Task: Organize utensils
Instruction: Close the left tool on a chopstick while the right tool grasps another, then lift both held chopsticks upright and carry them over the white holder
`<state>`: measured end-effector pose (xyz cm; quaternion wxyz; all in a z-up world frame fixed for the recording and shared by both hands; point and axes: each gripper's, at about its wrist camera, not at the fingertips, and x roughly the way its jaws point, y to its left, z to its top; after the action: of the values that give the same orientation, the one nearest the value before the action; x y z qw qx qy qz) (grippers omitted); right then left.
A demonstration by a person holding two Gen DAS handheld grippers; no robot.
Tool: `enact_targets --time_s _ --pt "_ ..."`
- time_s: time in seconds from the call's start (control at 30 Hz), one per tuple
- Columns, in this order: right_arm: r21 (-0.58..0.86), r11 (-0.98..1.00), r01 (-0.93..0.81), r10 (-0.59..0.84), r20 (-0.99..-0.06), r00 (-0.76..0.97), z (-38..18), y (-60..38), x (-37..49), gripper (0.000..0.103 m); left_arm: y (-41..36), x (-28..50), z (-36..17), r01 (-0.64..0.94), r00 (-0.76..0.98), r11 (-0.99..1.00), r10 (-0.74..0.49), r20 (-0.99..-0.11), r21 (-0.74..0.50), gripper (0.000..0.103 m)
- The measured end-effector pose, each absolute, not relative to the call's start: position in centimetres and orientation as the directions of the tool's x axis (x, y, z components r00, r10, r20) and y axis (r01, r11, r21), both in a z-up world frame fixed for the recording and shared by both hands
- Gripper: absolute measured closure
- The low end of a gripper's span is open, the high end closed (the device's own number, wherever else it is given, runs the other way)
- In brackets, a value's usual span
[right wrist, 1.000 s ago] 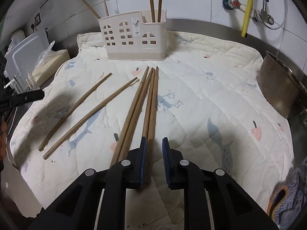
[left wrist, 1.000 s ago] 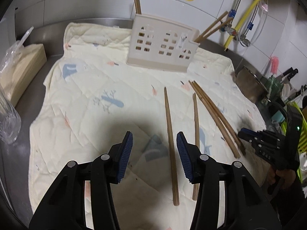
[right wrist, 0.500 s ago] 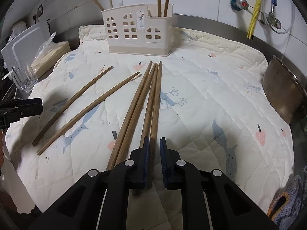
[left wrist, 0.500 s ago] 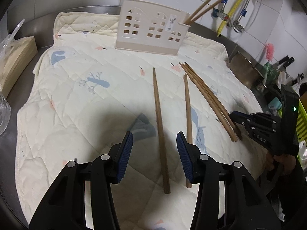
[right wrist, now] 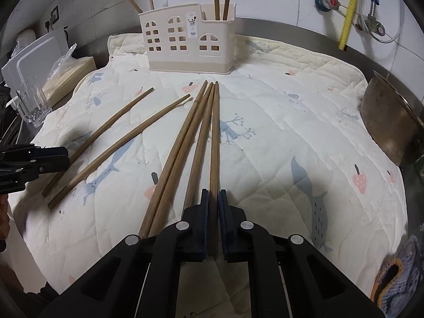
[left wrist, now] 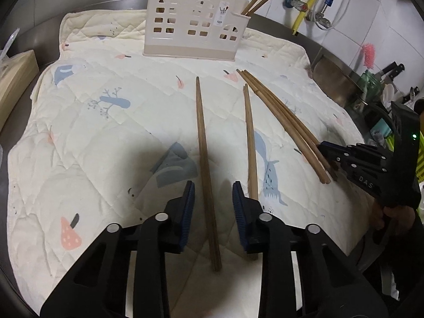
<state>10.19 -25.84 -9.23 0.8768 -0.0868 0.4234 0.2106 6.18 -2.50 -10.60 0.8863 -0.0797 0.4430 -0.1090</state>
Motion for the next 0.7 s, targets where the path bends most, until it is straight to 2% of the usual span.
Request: enact_targets --time_s 0.23,0.43,0.7 --pt "0.030 0.900 -0.436 0.296 -0.776 0.557 -9.2 -25.9 10.1 0.096 -3.1 6.9 -11.1 0.117 0.587 0.973 -0.228 -0.777 -0.197 0.081" --pt "0.035 0.900 -0.434 0.300 -0.773 0.559 -9.3 -26.0 10.2 0.096 -3.8 7.1 -11.0 0.116 0.597 0.986 -0.166 -0.785 -0.121 0.096" --pt "0.035 0.905 -0.424 0.301 -0.759 0.578 -8.5 -26.4 9.8 0.097 -3.4 7.0 -8.7 0.128 0.626 0.984 -0.175 -0.760 -0.121 0.097"
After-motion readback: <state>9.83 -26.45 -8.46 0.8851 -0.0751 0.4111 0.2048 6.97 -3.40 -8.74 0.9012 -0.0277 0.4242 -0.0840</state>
